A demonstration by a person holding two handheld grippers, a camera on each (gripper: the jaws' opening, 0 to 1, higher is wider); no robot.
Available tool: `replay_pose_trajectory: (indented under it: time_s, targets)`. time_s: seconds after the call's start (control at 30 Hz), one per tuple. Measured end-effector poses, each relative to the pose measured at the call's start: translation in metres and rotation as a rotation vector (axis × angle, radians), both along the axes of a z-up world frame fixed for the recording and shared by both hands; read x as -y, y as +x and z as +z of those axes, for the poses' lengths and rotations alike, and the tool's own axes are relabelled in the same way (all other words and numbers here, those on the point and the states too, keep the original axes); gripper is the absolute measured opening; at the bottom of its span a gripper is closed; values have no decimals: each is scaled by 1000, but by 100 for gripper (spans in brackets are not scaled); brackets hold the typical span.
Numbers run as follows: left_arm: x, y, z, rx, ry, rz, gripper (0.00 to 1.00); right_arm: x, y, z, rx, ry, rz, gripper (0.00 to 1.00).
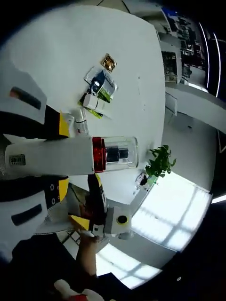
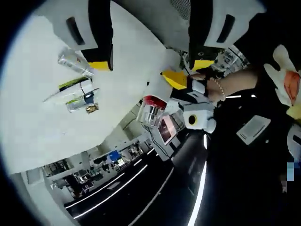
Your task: Arrange the skincare products in the storage area until every visible bottle or jar stands upright without overlapping.
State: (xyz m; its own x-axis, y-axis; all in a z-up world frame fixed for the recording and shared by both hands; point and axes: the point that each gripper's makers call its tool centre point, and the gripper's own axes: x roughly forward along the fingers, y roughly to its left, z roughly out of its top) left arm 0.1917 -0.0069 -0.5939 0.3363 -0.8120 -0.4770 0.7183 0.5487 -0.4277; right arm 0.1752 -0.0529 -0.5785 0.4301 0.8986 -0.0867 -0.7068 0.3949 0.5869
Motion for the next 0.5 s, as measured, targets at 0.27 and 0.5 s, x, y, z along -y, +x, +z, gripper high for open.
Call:
replay_pose_trajectory:
  time_s: [0.27, 0.5]
  targets:
    - [9, -13, 22, -2, -114, -7, 31, -11, -2, 22, -23, 136, 23, 62]
    - [22, -22, 32, -9, -171, -42, 31, -12, 1, 40, -10, 217, 31, 56]
